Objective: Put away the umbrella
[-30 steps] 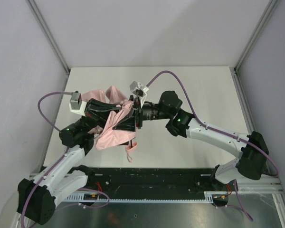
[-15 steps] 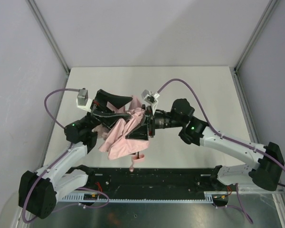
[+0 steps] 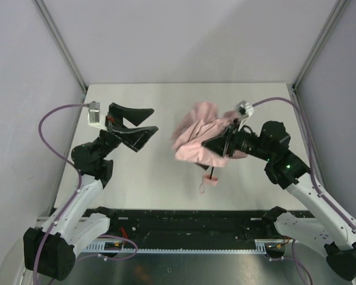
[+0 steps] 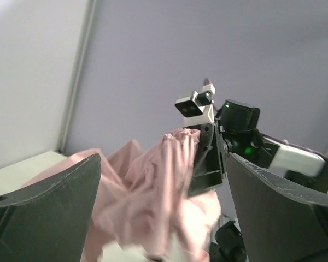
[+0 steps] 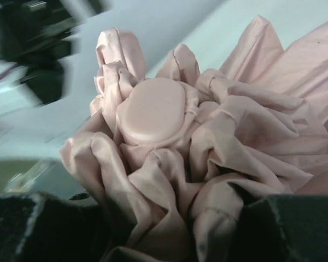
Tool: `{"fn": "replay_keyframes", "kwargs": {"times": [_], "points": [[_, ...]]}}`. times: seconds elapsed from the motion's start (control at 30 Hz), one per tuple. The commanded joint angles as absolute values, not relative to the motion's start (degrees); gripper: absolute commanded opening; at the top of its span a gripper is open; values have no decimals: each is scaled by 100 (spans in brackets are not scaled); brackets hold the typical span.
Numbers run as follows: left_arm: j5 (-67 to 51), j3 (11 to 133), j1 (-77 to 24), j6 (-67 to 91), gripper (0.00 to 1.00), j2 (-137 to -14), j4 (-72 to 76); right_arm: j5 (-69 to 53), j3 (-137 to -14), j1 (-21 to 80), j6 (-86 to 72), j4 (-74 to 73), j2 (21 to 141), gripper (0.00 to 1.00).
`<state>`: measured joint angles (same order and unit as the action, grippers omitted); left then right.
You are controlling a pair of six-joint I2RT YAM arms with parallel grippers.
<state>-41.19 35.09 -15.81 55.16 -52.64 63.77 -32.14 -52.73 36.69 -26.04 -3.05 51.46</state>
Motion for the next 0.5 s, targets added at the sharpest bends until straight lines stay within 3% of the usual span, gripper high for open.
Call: {"fn": "replay_keyframes", "kwargs": {"times": [0.0,0.13,0.27,0.47], "points": [[-3638,3993,-1440,4833,97,-4817,4630,-717,-6017,3126,-1342,-2002,5093,0],[-3436,3901,-1433,4644,95,-4357,3778,1580,-6590,3096,-170,-2222,5509,0],[-3253,3550,-1433,4383,94,-3758,2982,3657,-6845,3454,1852,-1302,6159,0],[-1936,2952,-1433,4185,94,-2890,865,5036,-6761,4076,4776,629,7937,0]]}}
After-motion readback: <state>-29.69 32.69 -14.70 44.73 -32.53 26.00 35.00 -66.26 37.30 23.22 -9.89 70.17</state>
